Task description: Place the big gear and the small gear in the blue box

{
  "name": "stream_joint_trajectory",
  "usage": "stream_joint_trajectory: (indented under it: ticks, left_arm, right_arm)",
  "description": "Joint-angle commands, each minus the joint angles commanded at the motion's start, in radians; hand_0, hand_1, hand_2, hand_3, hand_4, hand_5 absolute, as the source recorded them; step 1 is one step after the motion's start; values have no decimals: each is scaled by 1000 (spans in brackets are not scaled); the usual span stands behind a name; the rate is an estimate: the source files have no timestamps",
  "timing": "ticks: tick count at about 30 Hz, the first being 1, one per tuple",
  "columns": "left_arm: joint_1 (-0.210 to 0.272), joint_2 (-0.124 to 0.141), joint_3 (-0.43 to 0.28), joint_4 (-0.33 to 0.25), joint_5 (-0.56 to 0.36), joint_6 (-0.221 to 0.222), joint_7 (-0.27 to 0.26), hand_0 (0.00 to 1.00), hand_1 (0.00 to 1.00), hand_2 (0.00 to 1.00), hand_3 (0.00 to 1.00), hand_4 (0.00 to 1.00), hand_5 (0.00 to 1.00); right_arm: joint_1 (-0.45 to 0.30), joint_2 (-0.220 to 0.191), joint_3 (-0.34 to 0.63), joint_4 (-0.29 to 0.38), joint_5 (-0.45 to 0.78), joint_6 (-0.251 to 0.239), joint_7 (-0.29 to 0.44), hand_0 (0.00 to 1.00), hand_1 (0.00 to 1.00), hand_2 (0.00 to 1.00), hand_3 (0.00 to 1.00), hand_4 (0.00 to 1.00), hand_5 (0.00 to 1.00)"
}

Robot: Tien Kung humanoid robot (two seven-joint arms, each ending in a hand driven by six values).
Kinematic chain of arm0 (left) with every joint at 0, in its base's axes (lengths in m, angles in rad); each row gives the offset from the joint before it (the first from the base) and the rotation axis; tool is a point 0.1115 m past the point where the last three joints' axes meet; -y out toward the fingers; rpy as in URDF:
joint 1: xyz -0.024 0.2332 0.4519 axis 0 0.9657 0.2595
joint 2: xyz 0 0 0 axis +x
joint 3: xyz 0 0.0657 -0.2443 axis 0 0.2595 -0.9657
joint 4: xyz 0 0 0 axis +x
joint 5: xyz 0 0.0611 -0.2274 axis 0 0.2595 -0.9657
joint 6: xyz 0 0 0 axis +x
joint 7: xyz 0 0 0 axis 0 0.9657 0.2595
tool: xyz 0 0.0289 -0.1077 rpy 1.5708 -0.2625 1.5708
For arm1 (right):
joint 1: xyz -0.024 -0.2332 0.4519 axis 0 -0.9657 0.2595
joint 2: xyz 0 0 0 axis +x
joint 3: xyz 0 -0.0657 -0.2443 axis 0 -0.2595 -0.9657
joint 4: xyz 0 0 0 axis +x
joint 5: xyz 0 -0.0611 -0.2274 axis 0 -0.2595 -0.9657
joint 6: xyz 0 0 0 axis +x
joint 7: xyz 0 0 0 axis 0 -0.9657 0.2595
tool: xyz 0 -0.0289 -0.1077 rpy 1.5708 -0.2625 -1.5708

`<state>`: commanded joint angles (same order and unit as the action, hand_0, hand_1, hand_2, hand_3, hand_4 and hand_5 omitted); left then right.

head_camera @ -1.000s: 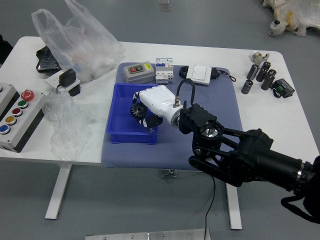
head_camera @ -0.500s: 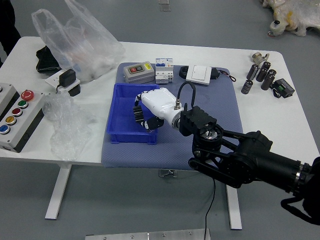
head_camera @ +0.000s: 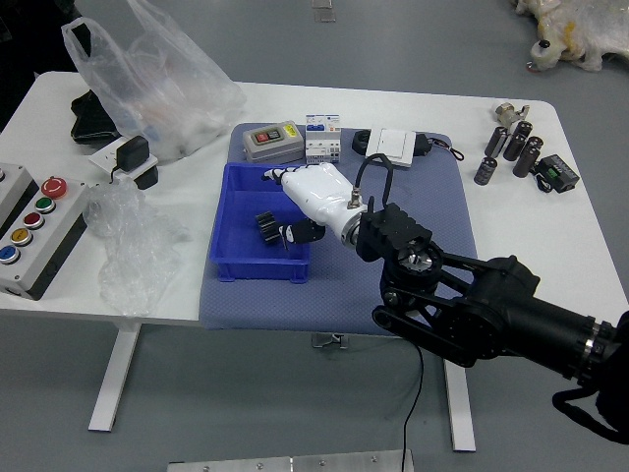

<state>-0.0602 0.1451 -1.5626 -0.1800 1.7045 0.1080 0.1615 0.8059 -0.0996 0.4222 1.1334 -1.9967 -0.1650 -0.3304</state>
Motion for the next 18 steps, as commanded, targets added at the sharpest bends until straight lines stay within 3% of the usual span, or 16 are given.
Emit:
stream_joint_trajectory:
  ticks: [5, 6, 7, 13, 18]
  left_arm:
    - [2, -1, -2, 0, 0, 1, 0, 618, 459, 488, 651, 702, 292]
    - [2, -1, -2, 0, 0, 1, -1, 618, 458, 489, 650, 690, 275]
    - [2, -2, -2, 0, -1, 1, -1, 618, 458, 489, 650, 690, 275]
    - [8, -7, -6, 0, 0, 4, 0, 618, 458, 490, 649, 689, 272]
    - [7, -7, -7, 0, 1, 4, -1, 618, 457, 488, 647, 688, 270]
  right_arm:
    - [-37, -24, 67, 36, -1, -31, -8, 318, 686, 932, 998, 700, 212]
    - [-51, -34, 92, 47, -7, -37, -15, 276, 613, 849, 938, 703, 206]
    - [-66, -46, 112, 56, -14, -35, -26, 276, 613, 849, 938, 703, 206]
    - [-148, -137, 241, 139, -57, 51, -128, 256, 580, 807, 897, 699, 209]
    - [-182, -139, 251, 116, -54, 58, -153, 249, 559, 792, 890, 696, 207]
